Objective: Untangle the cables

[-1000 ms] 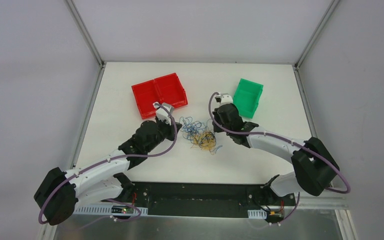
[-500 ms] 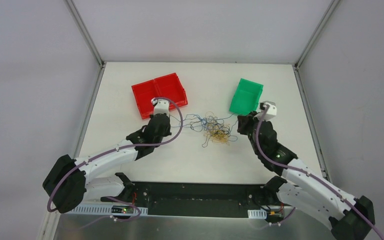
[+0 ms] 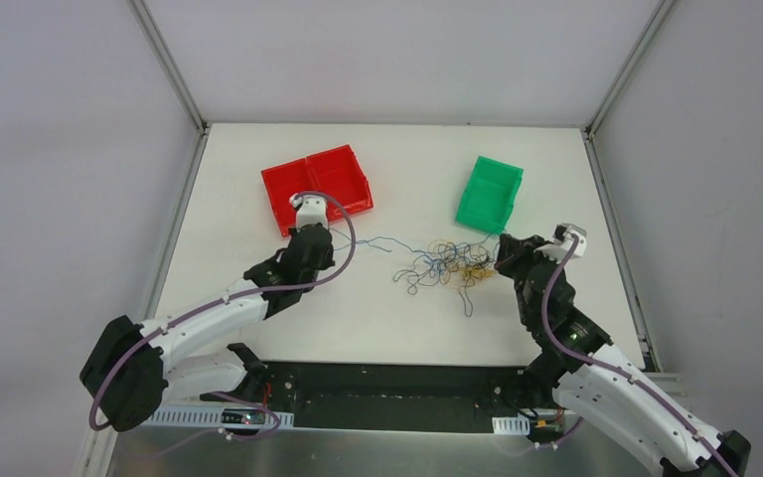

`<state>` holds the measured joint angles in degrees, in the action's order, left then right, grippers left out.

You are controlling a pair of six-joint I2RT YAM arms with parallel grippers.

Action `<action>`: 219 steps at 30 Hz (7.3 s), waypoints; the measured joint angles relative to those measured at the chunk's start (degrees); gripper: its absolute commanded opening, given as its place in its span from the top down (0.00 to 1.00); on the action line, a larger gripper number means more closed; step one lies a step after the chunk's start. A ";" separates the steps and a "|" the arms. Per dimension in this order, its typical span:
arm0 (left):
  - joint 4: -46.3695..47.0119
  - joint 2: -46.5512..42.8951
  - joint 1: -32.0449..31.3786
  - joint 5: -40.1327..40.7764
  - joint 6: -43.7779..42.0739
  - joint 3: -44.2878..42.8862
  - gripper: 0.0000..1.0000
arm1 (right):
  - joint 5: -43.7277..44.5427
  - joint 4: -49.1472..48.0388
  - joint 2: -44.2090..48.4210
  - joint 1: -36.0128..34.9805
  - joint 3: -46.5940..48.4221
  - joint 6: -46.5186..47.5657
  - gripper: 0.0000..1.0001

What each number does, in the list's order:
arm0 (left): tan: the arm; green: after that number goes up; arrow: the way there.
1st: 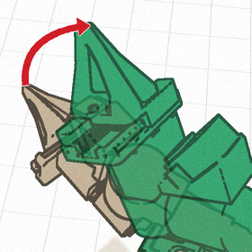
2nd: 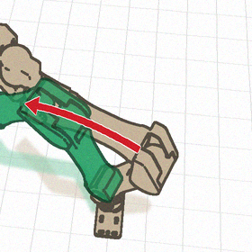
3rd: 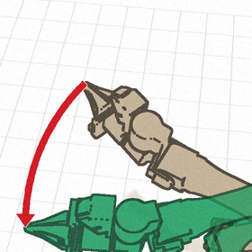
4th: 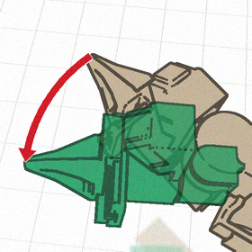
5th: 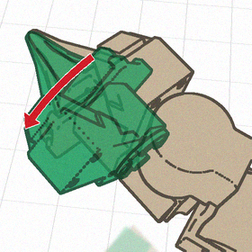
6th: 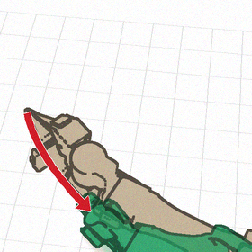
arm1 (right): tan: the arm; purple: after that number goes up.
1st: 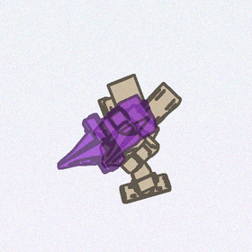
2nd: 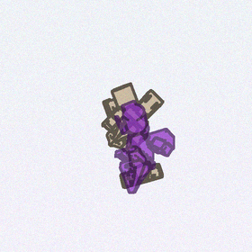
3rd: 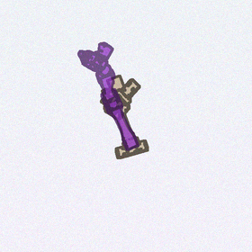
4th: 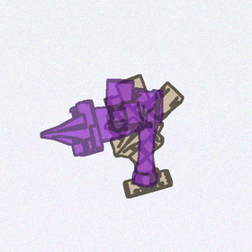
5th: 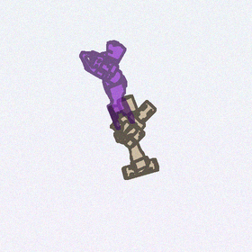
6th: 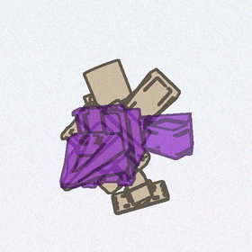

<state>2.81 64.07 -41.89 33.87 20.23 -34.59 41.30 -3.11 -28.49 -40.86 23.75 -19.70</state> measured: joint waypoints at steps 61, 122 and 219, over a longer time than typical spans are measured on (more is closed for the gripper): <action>7.32 -63.19 -0.50 1.95 1.68 20.74 1.00 | -15.47 -4.66 -50.10 1.92 17.64 2.01 0.67; 10.21 1.29 11.37 5.14 -16.17 -34.32 1.00 | -21.46 -7.41 -27.19 0.26 9.07 3.43 0.25; -14.40 16.76 13.11 -20.98 6.62 -34.73 0.03 | -21.20 -3.10 -28.83 2.99 9.46 -0.42 0.17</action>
<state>-11.60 80.84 -28.77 12.88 26.85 -69.32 20.10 -6.22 -57.32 -37.87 33.21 -20.12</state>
